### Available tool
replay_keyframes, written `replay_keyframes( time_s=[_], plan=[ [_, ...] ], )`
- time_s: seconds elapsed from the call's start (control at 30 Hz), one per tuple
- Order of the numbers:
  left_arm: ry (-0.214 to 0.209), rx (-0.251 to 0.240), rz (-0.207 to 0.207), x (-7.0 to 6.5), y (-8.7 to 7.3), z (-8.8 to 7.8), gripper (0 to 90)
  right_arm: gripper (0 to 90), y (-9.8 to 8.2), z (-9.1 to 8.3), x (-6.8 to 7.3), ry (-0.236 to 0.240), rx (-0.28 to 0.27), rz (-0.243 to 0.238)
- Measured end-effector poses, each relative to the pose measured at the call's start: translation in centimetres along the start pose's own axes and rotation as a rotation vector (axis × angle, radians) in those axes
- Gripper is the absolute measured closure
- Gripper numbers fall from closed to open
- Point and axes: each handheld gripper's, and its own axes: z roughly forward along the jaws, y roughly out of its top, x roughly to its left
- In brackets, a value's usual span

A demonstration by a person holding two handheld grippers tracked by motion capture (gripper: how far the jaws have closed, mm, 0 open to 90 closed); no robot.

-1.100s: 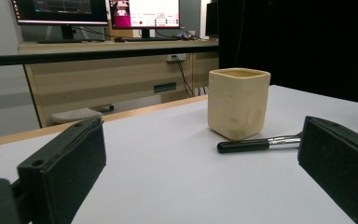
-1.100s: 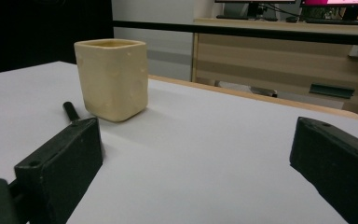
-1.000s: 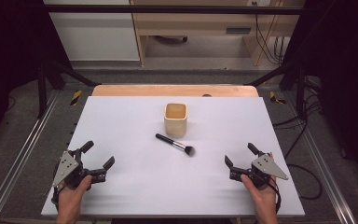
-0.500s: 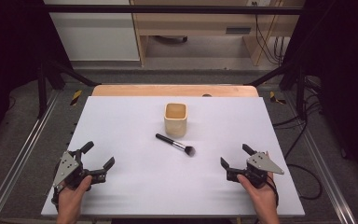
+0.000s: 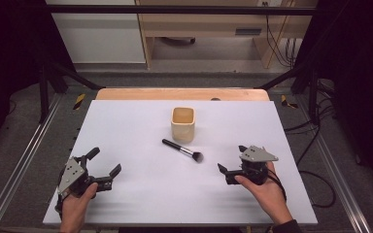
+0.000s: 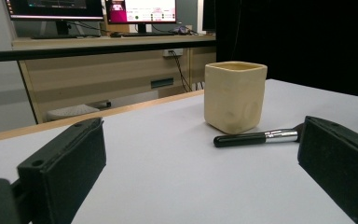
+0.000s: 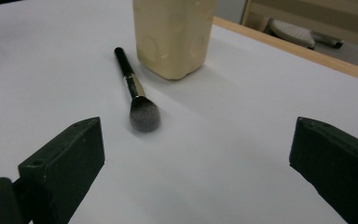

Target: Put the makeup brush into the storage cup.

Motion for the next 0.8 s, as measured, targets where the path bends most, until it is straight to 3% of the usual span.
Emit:
replay_keyframes(
  time_s=[0.17, 0.33, 0.8],
  plan=[
    [-0.018, 0.008, 0.002, -0.2, 0.0, 0.2, 0.6, 3.8, 1.7, 1.0, 0.7, 0.034, 0.048, -0.06],
    [-0.029, -0.003, -0.001, -0.4, 0.1, 0.2, 0.6, 4.2, 3.6, 1.9, 1.3, 0.058, 0.079, -0.088],
    [-0.035, -0.014, -0.006, -0.4, 0.2, 0.2, 0.6, 5.0, 6.5, 5.4, 2.0, 0.091, 0.163, -0.115]
  ],
)
